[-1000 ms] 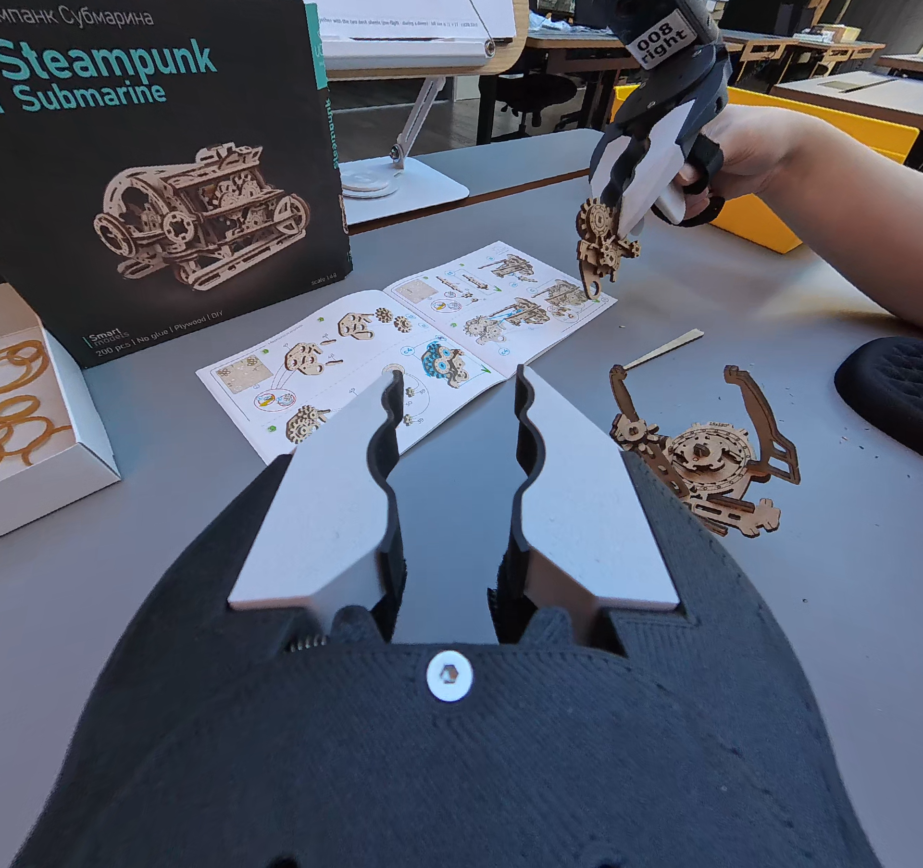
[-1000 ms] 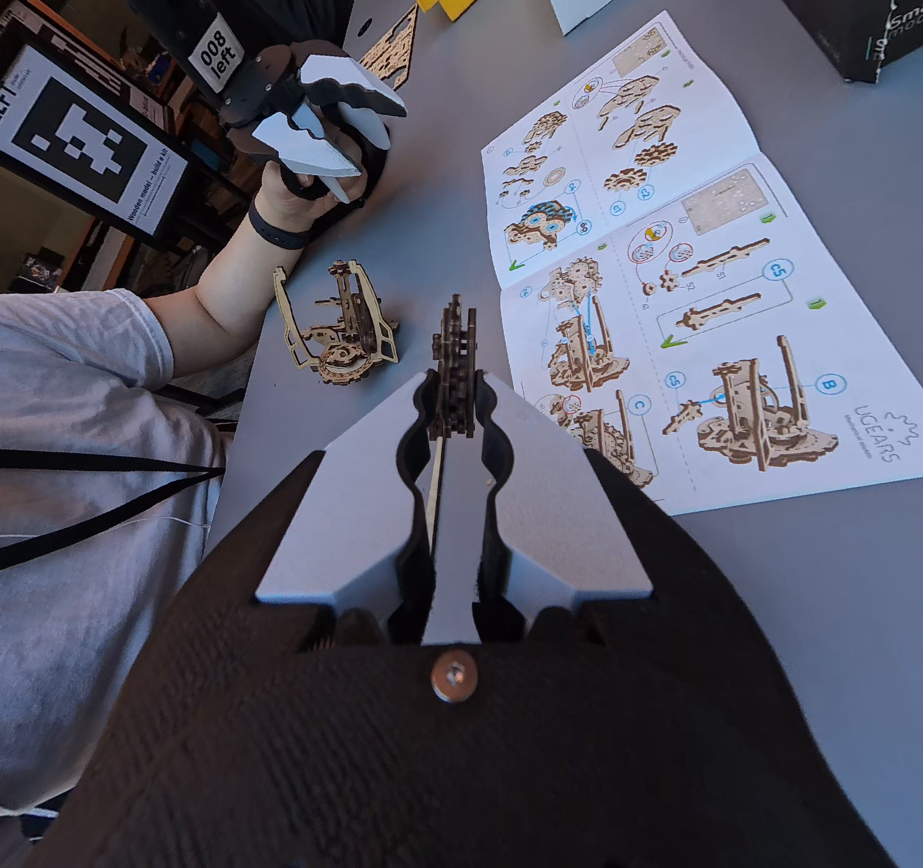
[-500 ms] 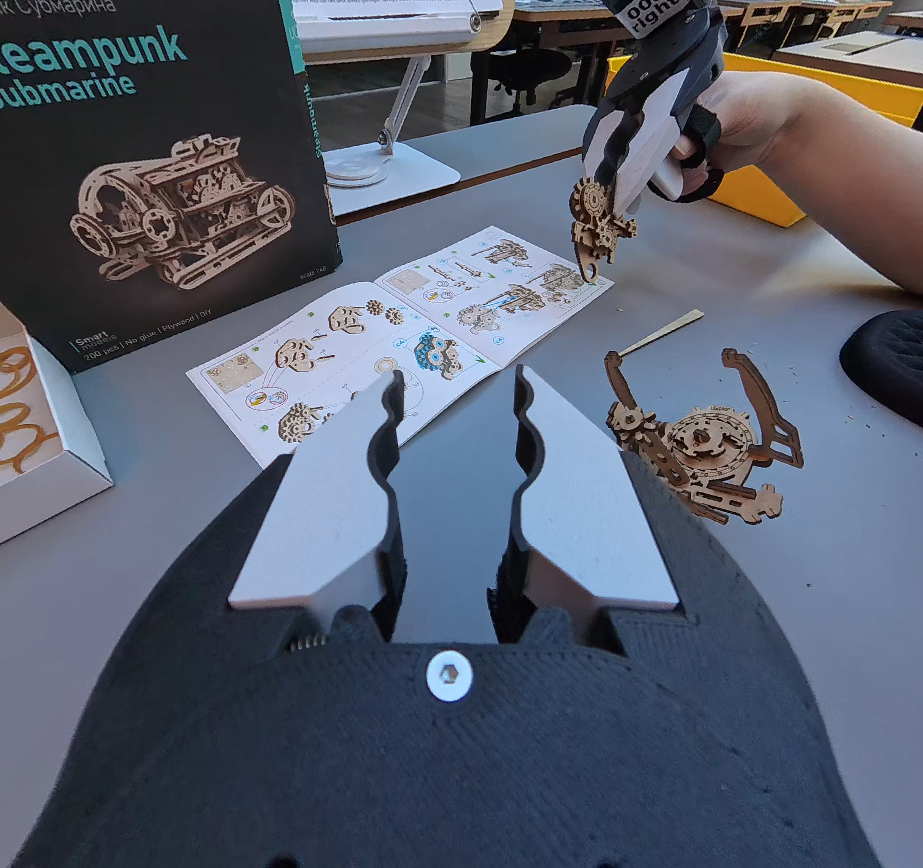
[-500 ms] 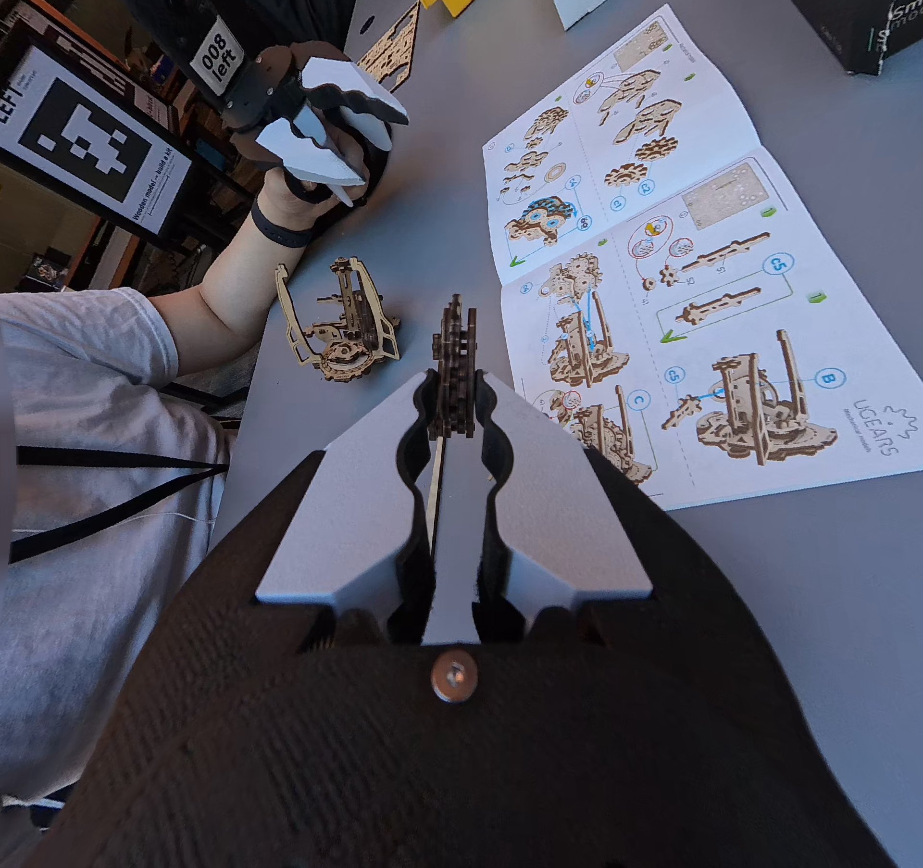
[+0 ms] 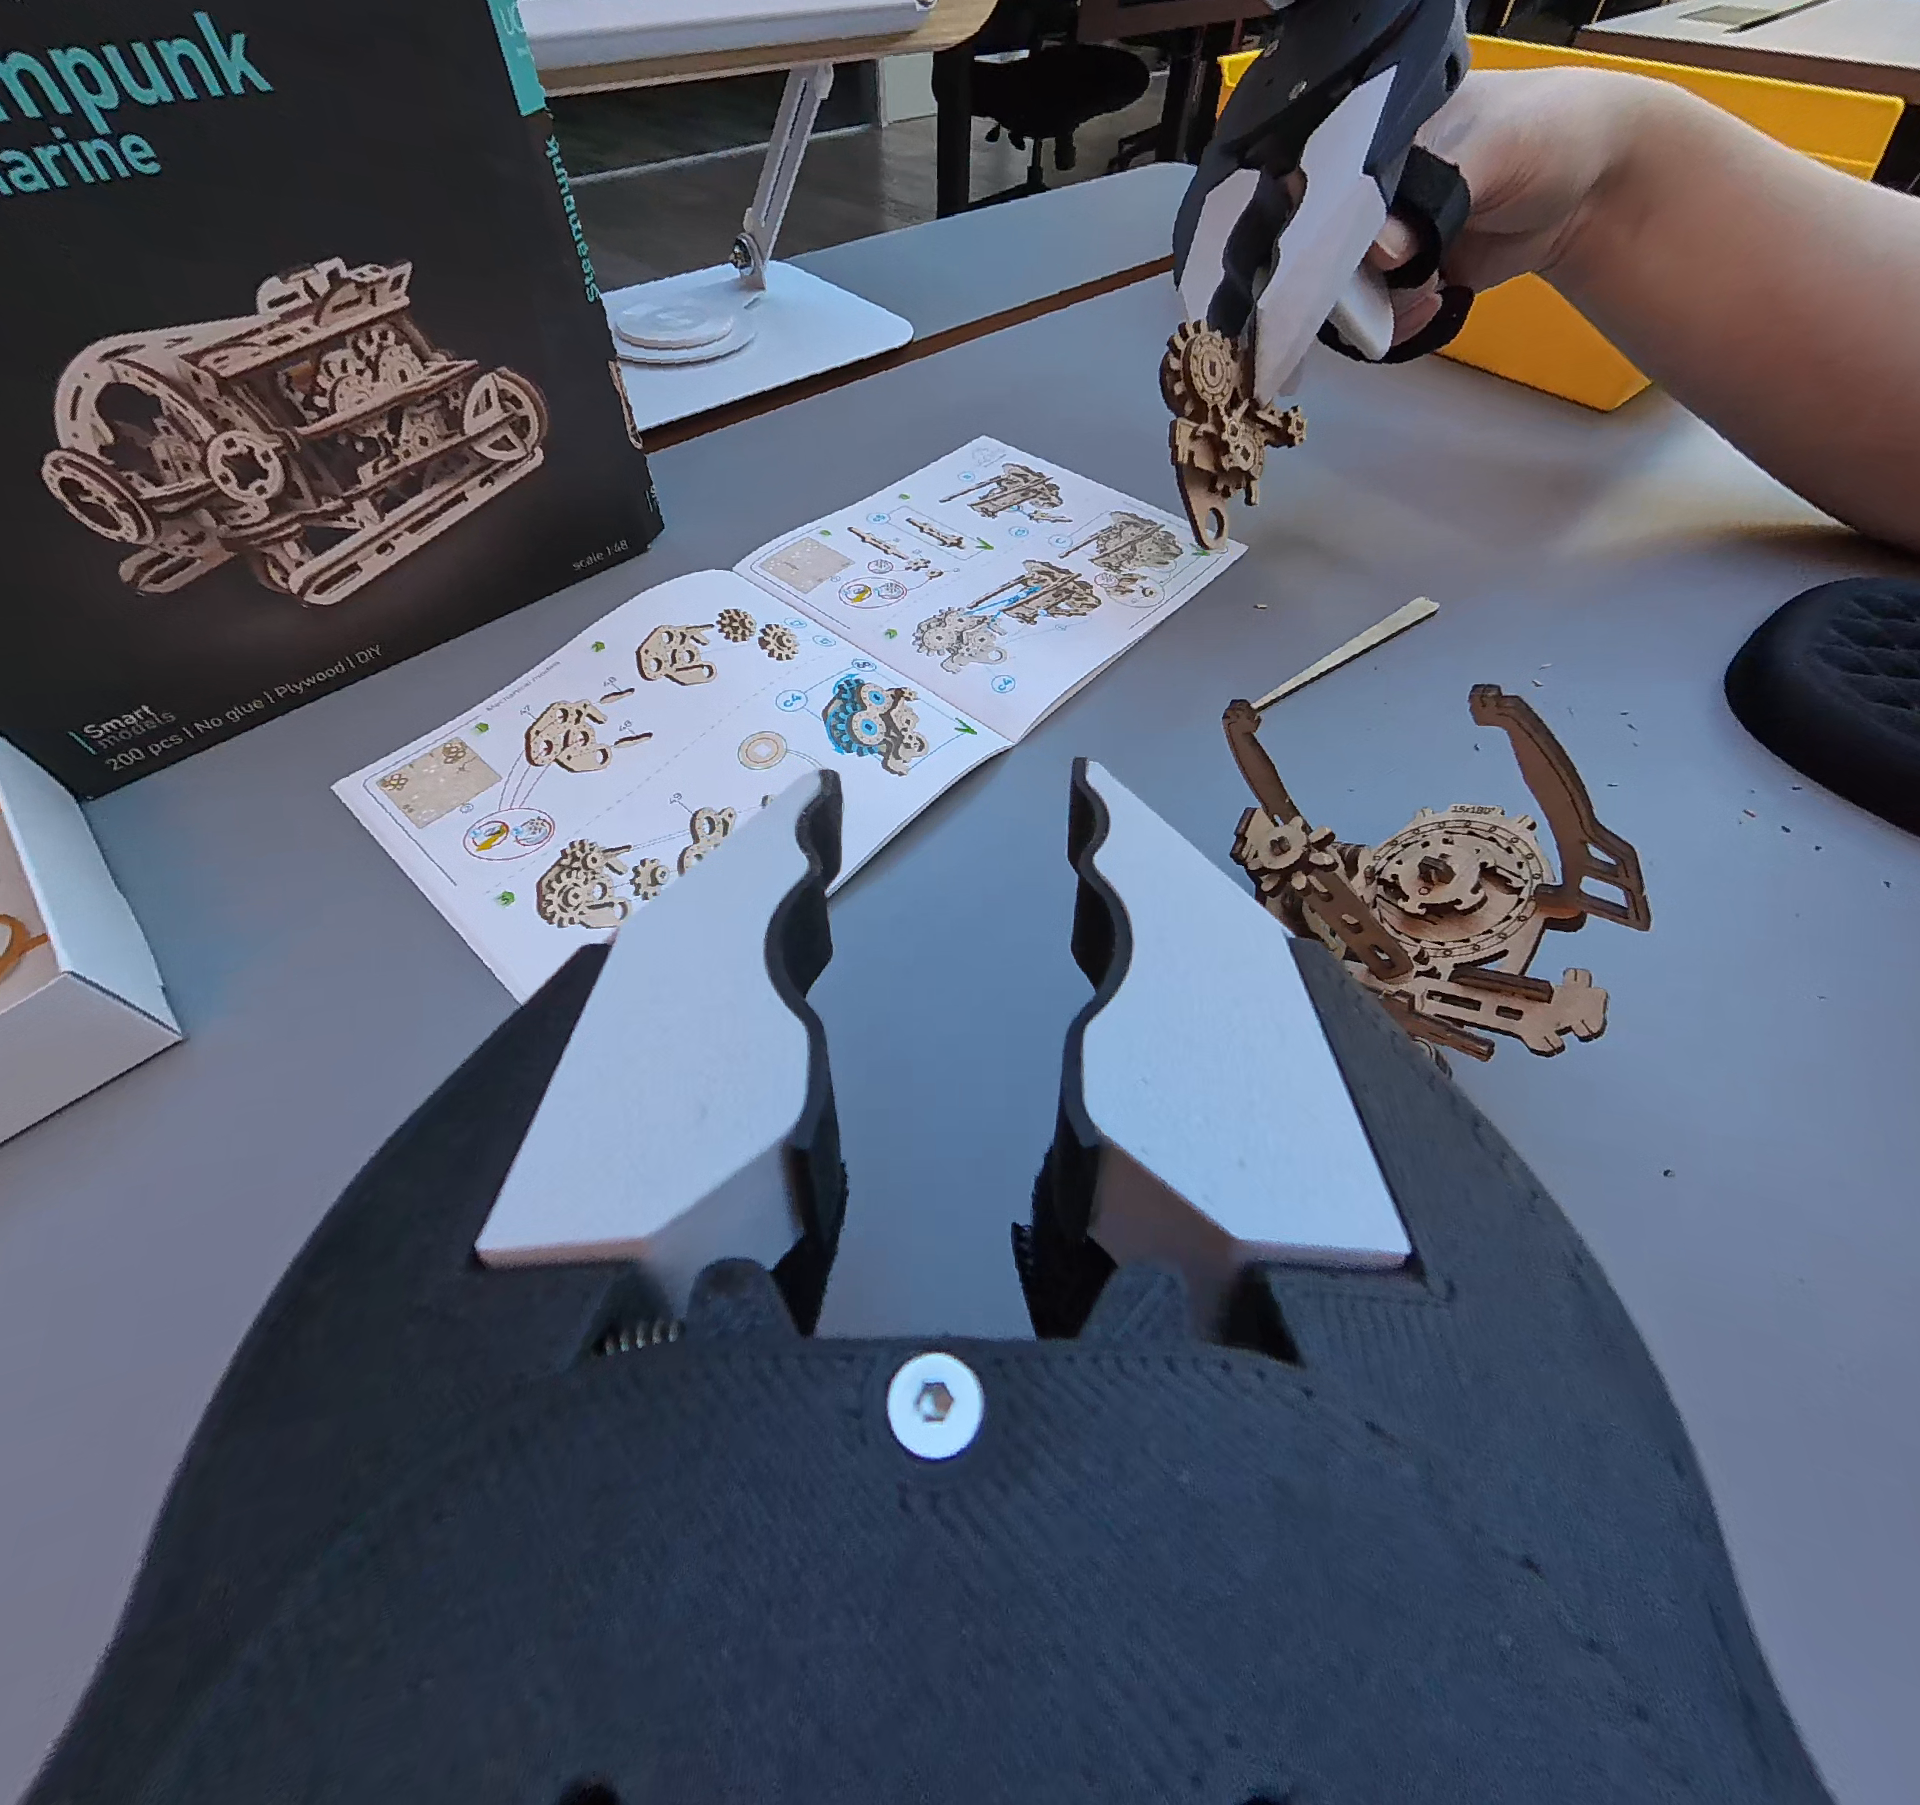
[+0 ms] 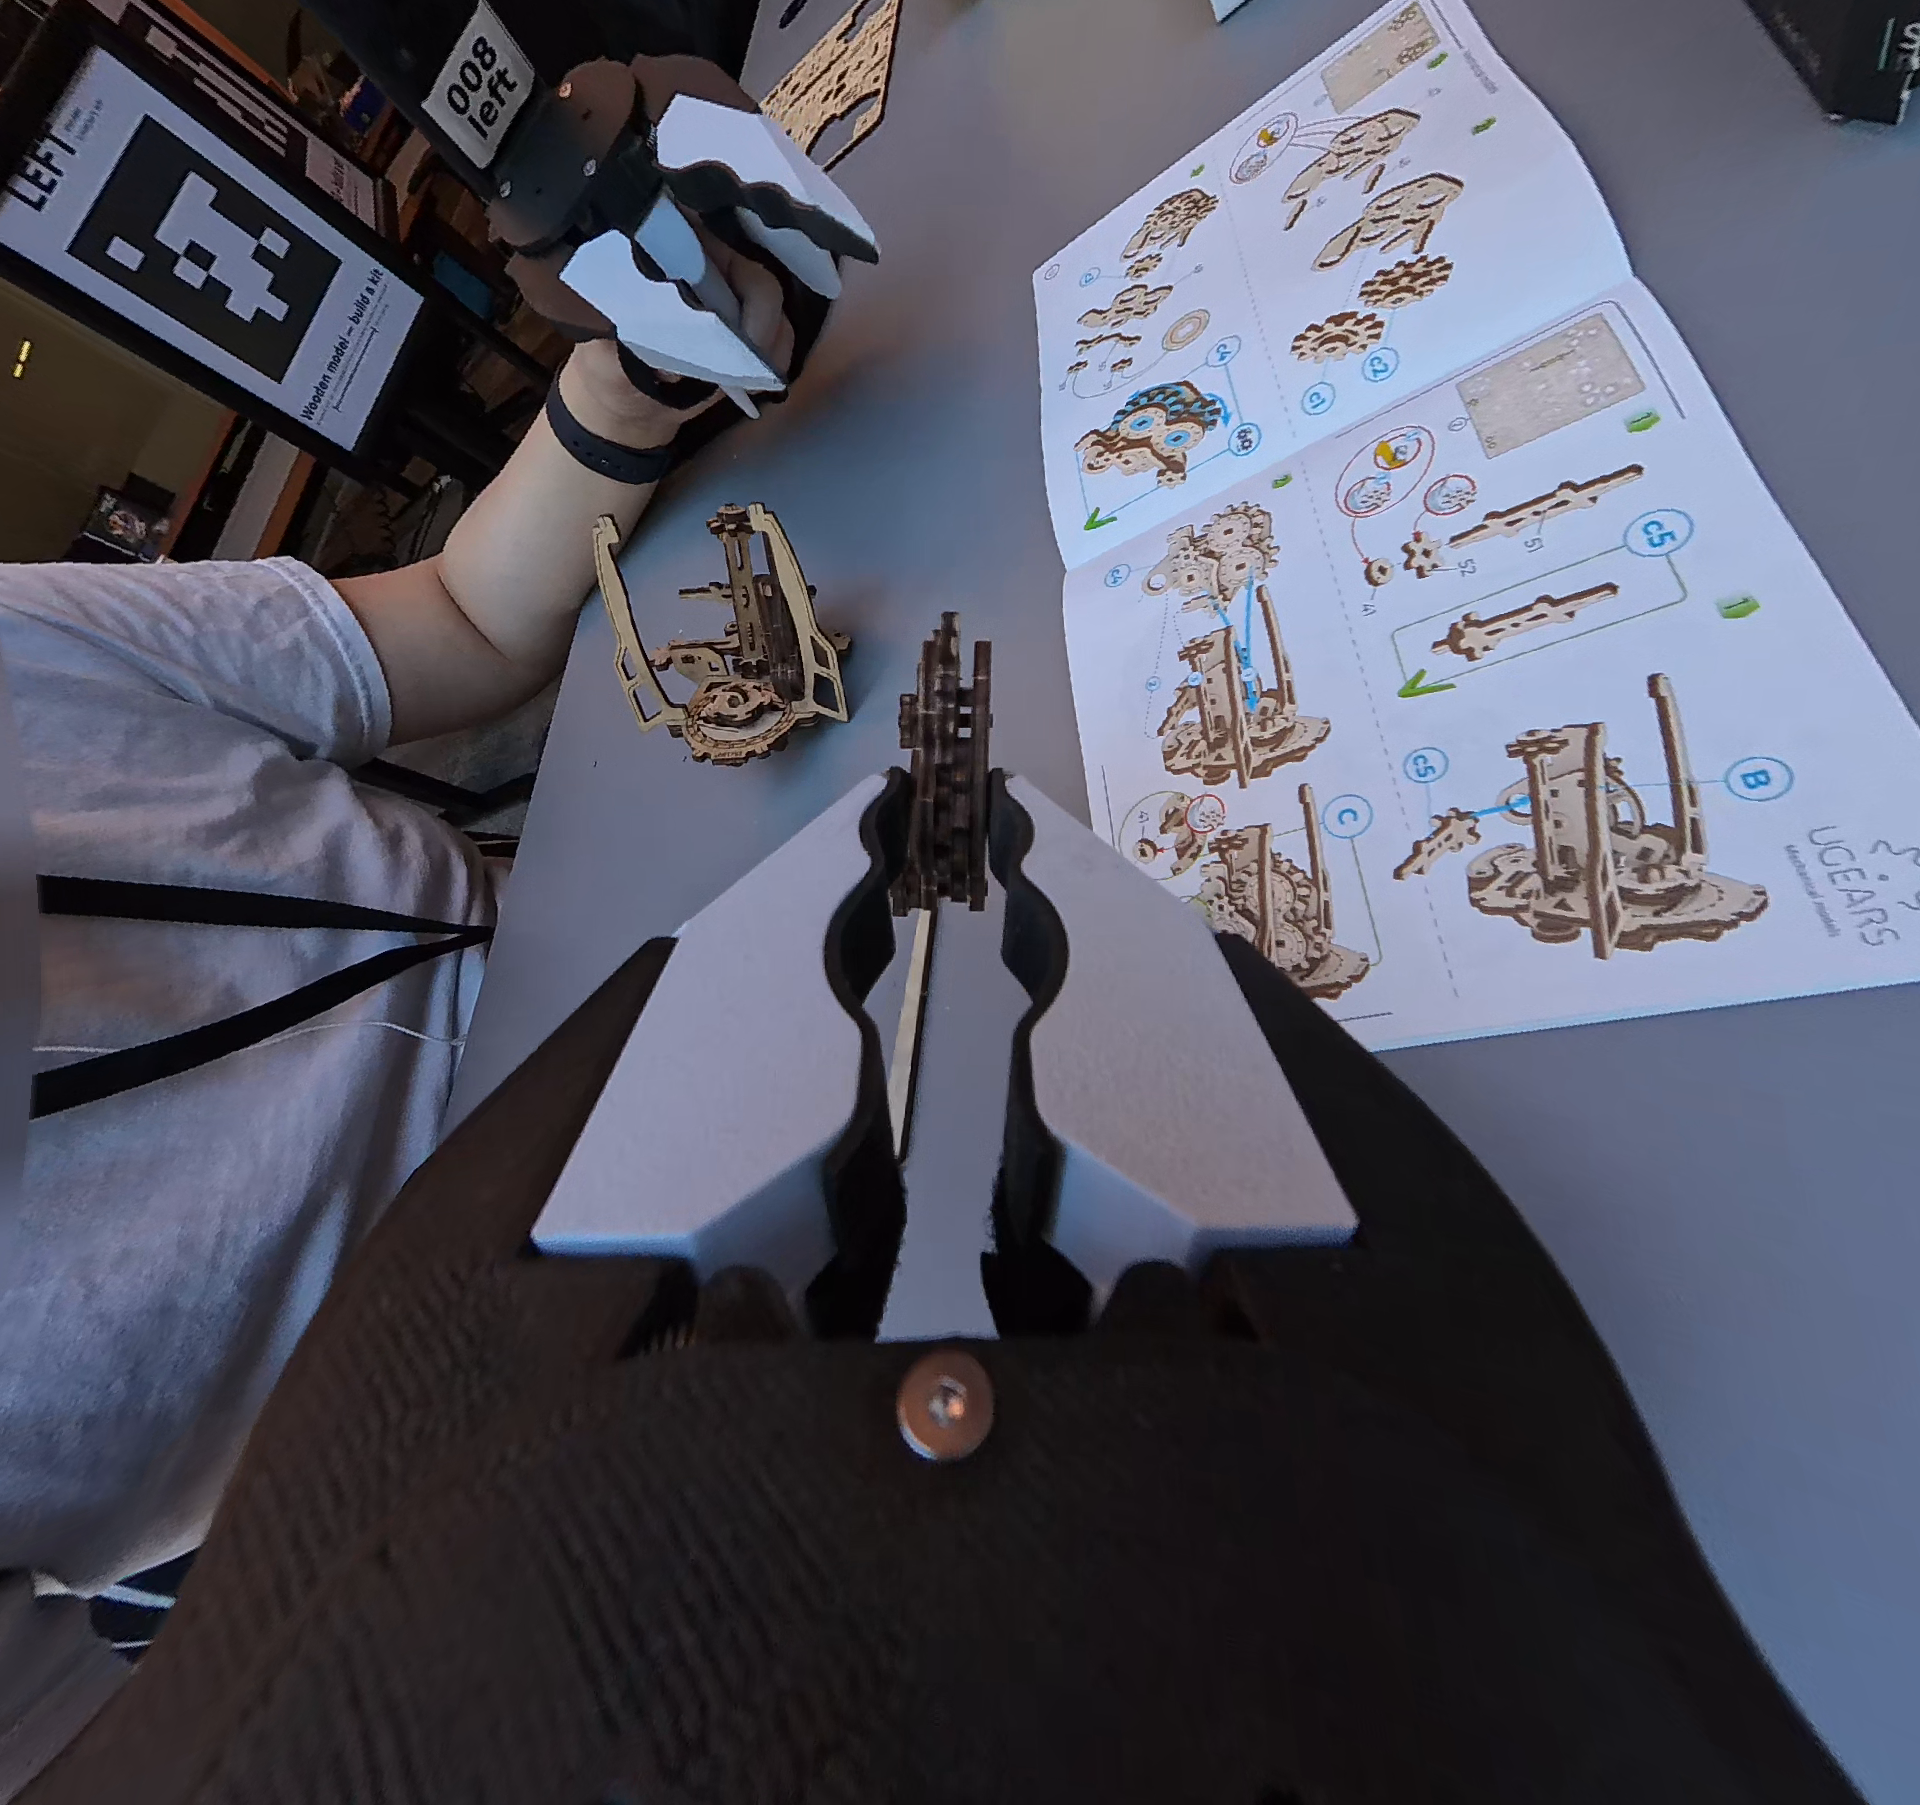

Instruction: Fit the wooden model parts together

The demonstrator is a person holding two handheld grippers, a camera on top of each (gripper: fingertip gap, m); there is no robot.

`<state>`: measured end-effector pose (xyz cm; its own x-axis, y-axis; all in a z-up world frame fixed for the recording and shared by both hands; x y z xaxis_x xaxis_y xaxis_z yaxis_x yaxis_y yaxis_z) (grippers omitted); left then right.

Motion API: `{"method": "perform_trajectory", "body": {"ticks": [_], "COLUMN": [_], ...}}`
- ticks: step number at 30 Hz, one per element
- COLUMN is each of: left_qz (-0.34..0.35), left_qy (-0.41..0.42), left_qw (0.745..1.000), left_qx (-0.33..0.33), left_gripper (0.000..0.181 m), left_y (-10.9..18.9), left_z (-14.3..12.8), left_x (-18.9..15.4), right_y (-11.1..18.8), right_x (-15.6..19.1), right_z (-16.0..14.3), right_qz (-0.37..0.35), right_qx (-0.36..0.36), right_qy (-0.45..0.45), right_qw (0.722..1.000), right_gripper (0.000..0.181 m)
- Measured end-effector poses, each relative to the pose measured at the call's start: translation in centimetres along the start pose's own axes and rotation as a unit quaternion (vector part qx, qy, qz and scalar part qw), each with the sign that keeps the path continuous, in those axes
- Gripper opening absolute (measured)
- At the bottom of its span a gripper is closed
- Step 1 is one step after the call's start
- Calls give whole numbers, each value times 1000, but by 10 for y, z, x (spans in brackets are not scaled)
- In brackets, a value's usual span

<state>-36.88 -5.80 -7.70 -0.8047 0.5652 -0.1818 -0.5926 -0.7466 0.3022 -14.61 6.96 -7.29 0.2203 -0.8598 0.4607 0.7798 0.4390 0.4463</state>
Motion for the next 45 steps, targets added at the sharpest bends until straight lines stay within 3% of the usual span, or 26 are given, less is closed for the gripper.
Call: {"method": "perform_trajectory", "body": {"ticks": [23,36,45], "left_qz": [-5,-1,-3], "left_qy": [-23,-29,-32], "left_qw": [999,999,999], "left_qx": [23,25,35], "left_gripper": [41,39,39], "left_y": [-4,-5,-8], "left_z": [-6,-7,-11], "left_x": [-5,-5,-6], "right_y": [7,36,37], "right_x": [1,8,6], "right_z": [-2,11,10], "right_qz": [10,-56,-46], "right_qx": [1,-5,-13], "right_qy": [-7,38,17], "right_qw": [1000,998,999], "right_gripper": [14,13,13]}}
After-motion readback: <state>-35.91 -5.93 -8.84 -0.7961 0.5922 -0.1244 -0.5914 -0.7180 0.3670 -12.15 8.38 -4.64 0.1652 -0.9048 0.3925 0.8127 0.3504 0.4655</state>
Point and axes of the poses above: each gripper's, where its closed fingertips meet, y back along the fingers, z out of its top, x = y × z across the jaws, the point moved 5 cm from there along y, back along the fingers, and after that the axes turned 10 degrees about y, right-handed, at the moved point
